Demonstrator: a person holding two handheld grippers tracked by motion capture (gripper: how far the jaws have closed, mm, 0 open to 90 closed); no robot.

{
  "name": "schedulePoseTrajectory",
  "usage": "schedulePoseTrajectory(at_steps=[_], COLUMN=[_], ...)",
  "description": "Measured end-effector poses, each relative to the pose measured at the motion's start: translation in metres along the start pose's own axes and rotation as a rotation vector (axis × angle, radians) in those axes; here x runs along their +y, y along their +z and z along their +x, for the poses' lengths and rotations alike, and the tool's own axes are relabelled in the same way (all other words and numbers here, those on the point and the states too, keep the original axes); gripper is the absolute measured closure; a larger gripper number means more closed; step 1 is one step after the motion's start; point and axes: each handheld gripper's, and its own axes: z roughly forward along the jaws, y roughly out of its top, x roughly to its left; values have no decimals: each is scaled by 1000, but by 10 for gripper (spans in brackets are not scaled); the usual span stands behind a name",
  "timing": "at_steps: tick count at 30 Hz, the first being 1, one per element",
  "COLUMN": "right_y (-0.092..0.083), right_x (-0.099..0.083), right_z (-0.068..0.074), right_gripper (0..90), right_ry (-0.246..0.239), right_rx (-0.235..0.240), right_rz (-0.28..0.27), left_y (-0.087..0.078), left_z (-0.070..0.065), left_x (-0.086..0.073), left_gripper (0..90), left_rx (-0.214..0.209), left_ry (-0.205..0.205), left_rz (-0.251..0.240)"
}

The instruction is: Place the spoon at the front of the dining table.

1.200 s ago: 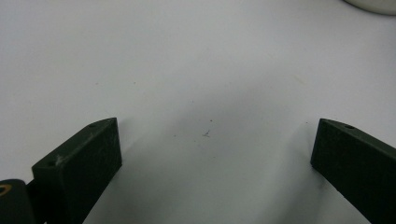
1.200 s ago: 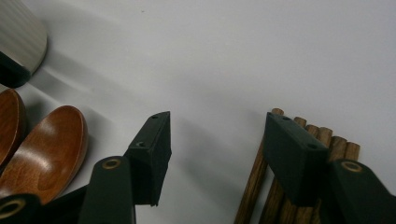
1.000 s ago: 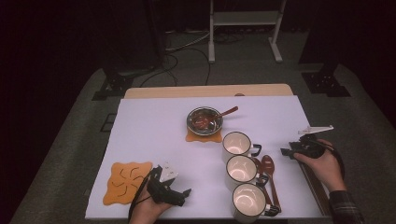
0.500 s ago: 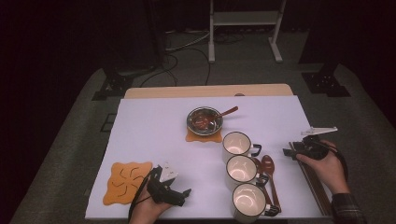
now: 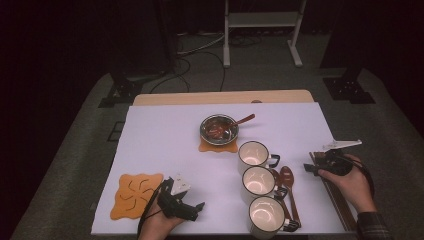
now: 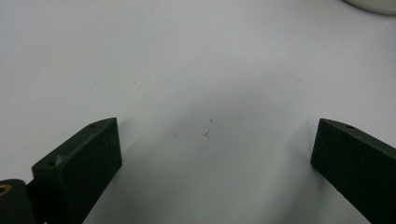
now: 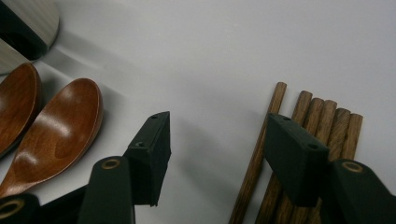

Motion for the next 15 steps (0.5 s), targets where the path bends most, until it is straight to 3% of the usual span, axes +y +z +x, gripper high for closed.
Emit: schedulePoseTrajectory(at_steps=[15], right_y=[-1], right_x=[-7], right_z=[5], right_gripper=[394], right_ry=[-12], right_rx=[-17], right_rz=[15], left_y=[0], left_z=[0], left_x=[0], left_gripper=[6], left_rx=[0], left_ry=[0], left_rz=[0])
